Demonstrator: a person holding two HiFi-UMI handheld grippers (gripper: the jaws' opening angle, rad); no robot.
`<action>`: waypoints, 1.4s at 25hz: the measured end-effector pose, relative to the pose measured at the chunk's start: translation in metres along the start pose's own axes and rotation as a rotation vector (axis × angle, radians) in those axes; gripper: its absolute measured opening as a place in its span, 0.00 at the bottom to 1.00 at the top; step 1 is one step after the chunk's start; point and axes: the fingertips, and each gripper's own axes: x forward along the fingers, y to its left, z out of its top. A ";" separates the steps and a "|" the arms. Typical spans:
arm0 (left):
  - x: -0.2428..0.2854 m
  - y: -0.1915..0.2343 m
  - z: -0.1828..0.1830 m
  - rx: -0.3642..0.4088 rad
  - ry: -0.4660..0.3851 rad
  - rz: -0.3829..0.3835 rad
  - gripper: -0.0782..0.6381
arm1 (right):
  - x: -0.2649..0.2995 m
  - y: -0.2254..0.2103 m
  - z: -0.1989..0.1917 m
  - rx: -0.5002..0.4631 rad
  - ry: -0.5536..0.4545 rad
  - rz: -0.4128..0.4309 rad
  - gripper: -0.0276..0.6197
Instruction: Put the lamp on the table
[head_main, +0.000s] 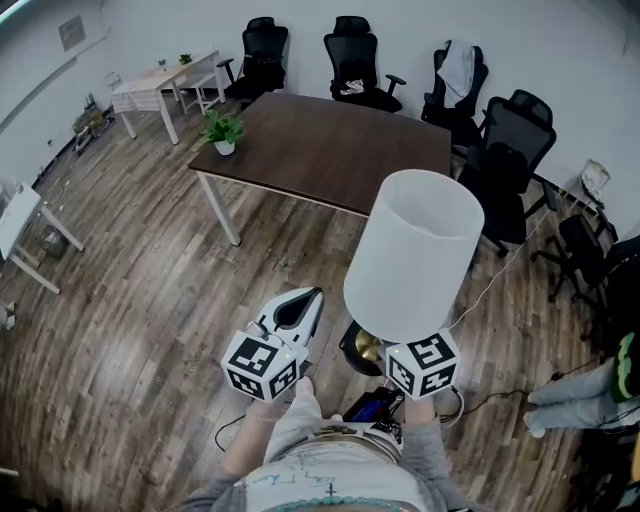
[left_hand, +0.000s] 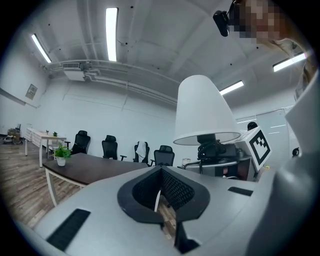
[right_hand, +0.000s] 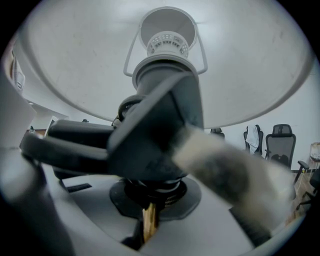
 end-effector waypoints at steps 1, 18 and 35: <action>0.002 0.007 0.001 0.003 0.002 -0.005 0.13 | 0.007 -0.001 0.002 -0.003 -0.002 -0.004 0.07; 0.035 0.118 0.002 0.002 0.035 -0.097 0.13 | 0.117 -0.008 0.016 0.022 -0.020 -0.060 0.07; 0.042 0.166 0.004 -0.021 0.055 -0.085 0.13 | 0.160 -0.023 0.024 0.051 0.004 -0.092 0.07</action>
